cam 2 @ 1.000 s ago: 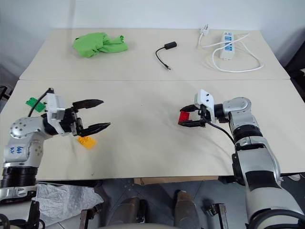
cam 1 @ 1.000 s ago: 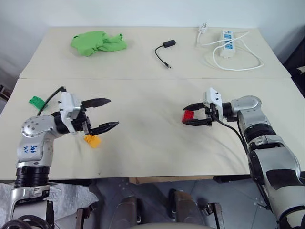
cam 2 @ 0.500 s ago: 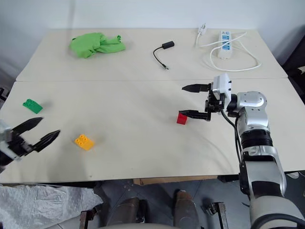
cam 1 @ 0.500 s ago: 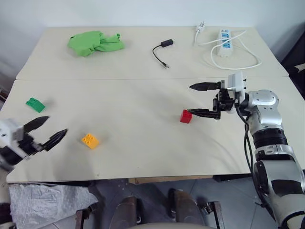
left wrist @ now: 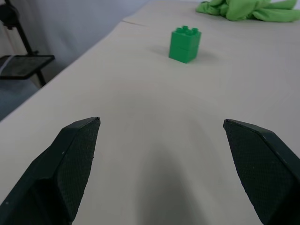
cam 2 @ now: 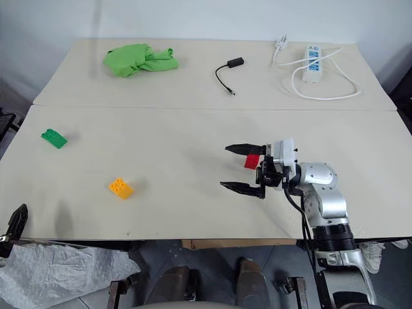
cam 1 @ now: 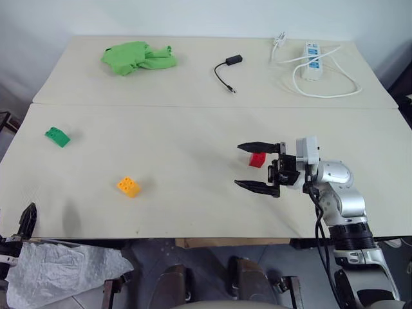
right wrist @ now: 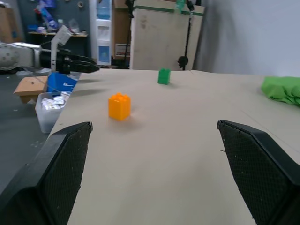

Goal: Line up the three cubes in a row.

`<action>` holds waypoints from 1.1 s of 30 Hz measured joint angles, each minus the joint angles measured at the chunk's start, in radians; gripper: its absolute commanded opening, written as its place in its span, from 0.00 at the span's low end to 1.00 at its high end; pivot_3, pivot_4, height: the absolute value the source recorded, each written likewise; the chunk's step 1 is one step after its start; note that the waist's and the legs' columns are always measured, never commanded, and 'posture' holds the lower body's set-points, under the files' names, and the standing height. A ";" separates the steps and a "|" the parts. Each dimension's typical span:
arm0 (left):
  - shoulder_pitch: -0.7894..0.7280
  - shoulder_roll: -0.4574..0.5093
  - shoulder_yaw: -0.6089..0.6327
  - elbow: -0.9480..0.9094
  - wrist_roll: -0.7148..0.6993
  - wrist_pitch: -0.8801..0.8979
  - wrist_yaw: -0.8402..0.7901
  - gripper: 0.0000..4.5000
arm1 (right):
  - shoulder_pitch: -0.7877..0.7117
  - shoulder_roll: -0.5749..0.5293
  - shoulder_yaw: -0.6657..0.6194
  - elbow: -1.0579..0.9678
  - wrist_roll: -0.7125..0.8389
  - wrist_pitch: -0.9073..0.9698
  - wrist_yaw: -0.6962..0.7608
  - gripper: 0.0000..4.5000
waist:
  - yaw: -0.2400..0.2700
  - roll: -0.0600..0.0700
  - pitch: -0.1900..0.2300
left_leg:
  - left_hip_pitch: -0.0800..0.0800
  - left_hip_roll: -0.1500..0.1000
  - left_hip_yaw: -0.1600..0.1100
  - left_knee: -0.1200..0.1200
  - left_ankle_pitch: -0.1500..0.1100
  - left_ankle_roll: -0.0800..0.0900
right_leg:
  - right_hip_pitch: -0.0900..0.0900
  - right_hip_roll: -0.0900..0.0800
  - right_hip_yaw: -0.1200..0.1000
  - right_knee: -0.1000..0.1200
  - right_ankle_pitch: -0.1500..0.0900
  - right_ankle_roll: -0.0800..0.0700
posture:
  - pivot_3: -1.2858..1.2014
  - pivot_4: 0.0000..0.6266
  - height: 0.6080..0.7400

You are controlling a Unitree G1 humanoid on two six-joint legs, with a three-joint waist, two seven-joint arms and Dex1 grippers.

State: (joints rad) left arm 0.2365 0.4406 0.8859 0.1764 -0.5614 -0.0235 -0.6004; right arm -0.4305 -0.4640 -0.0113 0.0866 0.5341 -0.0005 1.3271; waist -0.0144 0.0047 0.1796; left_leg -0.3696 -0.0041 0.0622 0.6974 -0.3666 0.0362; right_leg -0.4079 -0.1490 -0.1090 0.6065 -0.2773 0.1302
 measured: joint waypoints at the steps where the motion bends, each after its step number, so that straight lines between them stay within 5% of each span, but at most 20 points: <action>1: -0.011 0.005 -0.010 -0.001 0.002 0.000 0.005 1.00 | 0.007 0.000 -0.002 -0.008 0.000 0.001 -0.009 0.99 | 0.002 0.000 0.000 | 0.000 0.000 0.000 0.000 0.000 0.000 | 0.000 0.000 0.000 0.000 0.000 0.000 | 0.52 0.24 1.00; 4: -0.085 0.040 -0.053 0.015 0.012 0.016 0.037 1.00 | 0.012 -0.002 -0.008 -0.022 0.001 0.004 -0.032 0.99 | 0.013 0.000 0.000 | 0.000 0.000 0.000 0.001 0.000 0.000 | 0.000 0.000 0.000 0.001 0.000 0.000 | 0.52 0.24 1.00; 8: -0.306 0.201 -0.153 0.168 0.090 0.077 0.097 1.00 | 0.014 -0.005 -0.010 -0.036 -0.001 0.007 -0.051 0.99 | 0.015 -0.002 -0.001 | 0.000 -0.001 -0.001 0.001 0.001 0.000 | 0.000 0.003 -0.002 0.004 0.000 0.000 | 0.52 0.24 1.00; 14: -0.617 0.354 -0.284 0.549 0.174 0.061 0.060 1.00 | 0.011 -0.006 0.006 -0.041 -0.023 0.006 -0.067 0.99 | -0.009 -0.002 -0.001 | 0.000 -0.002 0.005 -0.001 -0.001 0.003 | -0.003 0.003 -0.014 0.004 0.000 0.000 | 0.52 0.24 1.00; 23: -0.940 0.435 -0.439 0.997 0.314 -0.058 0.000 1.00 | 0.043 -0.014 0.004 -0.104 -0.029 0.027 -0.121 0.99 | -0.013 -0.006 -0.001 | 0.000 -0.002 0.007 -0.001 -0.001 0.003 | -0.003 0.002 -0.027 0.003 0.000 0.000 | 0.52 0.24 1.00; 33: -1.024 0.427 -0.501 1.097 0.369 -0.090 -0.036 1.00 | 0.076 -0.034 0.004 -0.163 -0.027 0.066 -0.165 0.99 | -0.012 -0.008 -0.001 | 0.000 -0.001 0.007 0.001 -0.001 0.003 | -0.003 0.001 -0.026 0.004 0.000 0.000 | 0.52 0.24 1.00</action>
State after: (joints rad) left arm -0.7875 0.8680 0.3845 1.2731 -0.1920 -0.1132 -0.6367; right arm -0.3545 -0.4980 -0.0075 -0.0768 0.5066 0.0658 1.1620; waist -0.0260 -0.0030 0.1789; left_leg -0.3696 -0.0055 0.0694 0.6982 -0.3674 0.0391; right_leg -0.4106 -0.1476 -0.1352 0.6108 -0.2772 0.1298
